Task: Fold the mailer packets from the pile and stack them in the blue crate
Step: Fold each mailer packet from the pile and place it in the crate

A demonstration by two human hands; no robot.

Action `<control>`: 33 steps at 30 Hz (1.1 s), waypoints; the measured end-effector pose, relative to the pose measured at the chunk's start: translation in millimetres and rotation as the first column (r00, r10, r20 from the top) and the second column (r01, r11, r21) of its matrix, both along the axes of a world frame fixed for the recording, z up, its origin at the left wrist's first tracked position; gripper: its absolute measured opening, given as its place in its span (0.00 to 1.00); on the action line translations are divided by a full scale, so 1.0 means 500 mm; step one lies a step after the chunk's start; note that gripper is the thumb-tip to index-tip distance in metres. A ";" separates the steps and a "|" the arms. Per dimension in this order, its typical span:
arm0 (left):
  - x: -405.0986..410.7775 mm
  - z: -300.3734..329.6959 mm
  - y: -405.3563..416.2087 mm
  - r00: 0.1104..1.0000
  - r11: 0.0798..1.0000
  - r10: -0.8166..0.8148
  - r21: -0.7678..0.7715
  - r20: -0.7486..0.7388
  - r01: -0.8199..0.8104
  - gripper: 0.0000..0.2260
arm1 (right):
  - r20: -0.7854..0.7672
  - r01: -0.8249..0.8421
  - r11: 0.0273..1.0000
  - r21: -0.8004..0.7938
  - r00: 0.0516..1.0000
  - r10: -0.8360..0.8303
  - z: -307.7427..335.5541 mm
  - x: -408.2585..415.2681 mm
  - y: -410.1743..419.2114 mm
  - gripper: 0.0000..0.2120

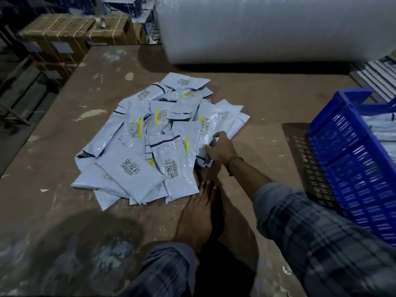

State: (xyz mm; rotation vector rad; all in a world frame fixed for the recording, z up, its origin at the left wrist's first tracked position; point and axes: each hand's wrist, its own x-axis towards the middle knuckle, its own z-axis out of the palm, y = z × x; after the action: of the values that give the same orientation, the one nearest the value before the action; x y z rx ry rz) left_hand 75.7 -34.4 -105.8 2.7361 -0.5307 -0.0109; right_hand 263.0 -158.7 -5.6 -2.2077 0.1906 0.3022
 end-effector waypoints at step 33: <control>-0.025 0.033 -0.020 0.992 0.971 0.117 -0.204 -0.052 -0.125 0.27 | 0.501 0.567 0.707 -0.422 0.796 -0.340 -0.031 -0.391 -0.339 0.21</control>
State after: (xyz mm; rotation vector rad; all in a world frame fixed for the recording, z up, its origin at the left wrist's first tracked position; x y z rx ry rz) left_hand 63.2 -44.2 -89.1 2.5533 -0.3322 0.0198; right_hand 67.4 -328.3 -21.2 -2.6280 0.6801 -0.5557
